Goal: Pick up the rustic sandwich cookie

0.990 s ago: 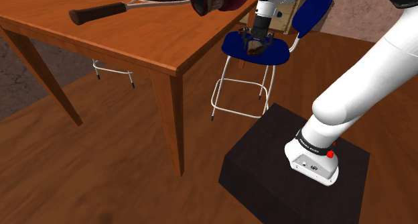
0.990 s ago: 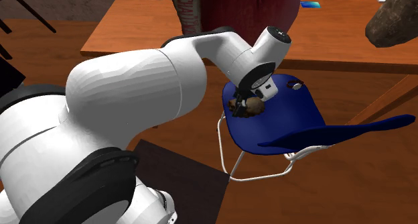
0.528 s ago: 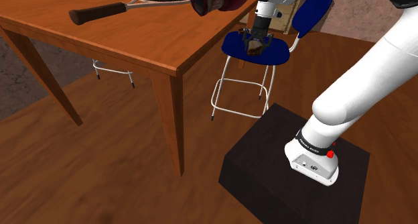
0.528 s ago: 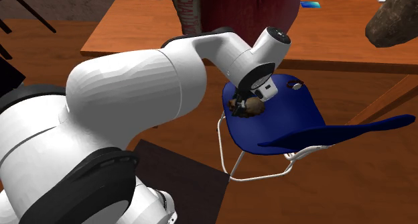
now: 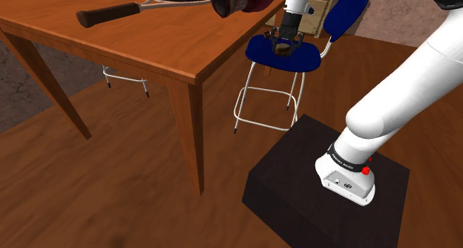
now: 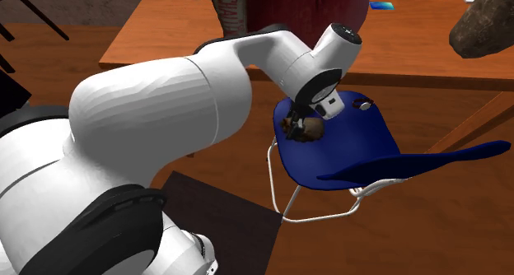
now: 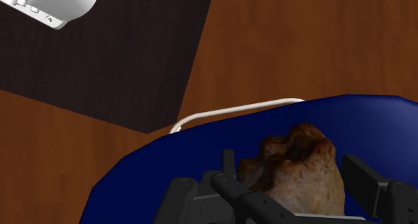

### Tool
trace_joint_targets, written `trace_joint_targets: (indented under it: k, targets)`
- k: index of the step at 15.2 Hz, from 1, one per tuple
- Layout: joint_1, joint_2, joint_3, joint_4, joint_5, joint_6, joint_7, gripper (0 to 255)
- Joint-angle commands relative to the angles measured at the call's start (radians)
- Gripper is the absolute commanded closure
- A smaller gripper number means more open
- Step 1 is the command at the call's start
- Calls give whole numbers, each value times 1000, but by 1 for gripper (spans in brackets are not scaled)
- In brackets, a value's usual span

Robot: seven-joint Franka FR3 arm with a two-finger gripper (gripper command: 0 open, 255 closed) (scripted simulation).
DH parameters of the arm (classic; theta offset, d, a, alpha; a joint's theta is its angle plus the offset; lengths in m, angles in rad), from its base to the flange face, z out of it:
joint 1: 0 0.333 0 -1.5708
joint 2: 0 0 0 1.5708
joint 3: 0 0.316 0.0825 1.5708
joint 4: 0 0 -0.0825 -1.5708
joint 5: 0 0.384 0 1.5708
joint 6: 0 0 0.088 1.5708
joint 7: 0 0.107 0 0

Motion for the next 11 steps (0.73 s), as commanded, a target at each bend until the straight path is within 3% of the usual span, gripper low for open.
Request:
trace_joint_targets:
  k: [1, 11]
  targets:
    - [0, -6, 0, 19, -2, -24, 4, 255]
    - [0, -23, 1, 123, -7, -145, 22, 255]
